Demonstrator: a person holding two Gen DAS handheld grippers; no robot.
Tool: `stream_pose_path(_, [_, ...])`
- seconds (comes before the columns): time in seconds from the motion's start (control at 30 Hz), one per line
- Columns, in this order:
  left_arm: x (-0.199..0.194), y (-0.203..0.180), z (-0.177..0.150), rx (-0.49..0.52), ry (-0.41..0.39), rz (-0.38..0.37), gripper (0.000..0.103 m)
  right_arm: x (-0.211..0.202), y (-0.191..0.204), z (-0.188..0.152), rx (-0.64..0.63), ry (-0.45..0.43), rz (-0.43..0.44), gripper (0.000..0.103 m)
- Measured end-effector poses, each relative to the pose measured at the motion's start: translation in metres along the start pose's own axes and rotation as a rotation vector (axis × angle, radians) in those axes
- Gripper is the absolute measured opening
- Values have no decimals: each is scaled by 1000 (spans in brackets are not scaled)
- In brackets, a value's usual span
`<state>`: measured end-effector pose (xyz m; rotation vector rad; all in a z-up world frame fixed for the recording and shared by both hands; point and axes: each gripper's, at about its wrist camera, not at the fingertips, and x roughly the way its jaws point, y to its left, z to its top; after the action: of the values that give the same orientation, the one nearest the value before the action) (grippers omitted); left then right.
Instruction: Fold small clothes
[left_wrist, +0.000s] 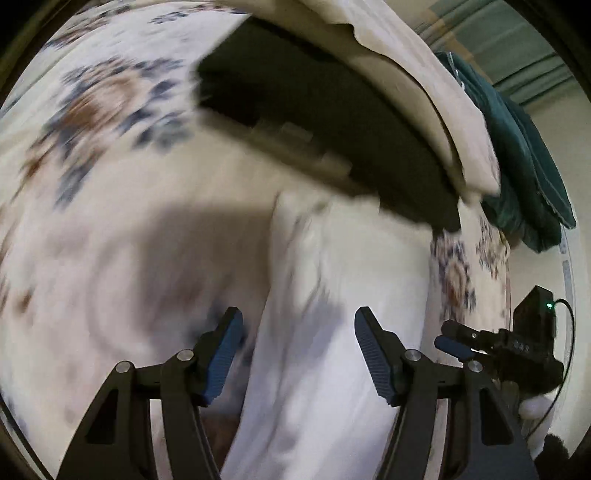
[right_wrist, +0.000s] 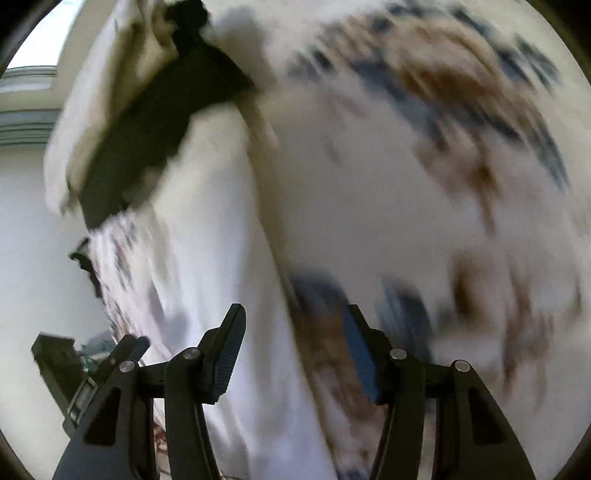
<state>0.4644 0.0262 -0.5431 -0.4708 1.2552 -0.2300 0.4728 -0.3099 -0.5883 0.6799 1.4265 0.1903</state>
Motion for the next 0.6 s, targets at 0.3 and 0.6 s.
stream_pose_path(0.3, [52,-3,40,133,14,8,6,39,19,71,8,2,14,50])
stream_pose_path(0.6, [22,34,50,74,119,-52,22,14,1,54,170,0,-37,50])
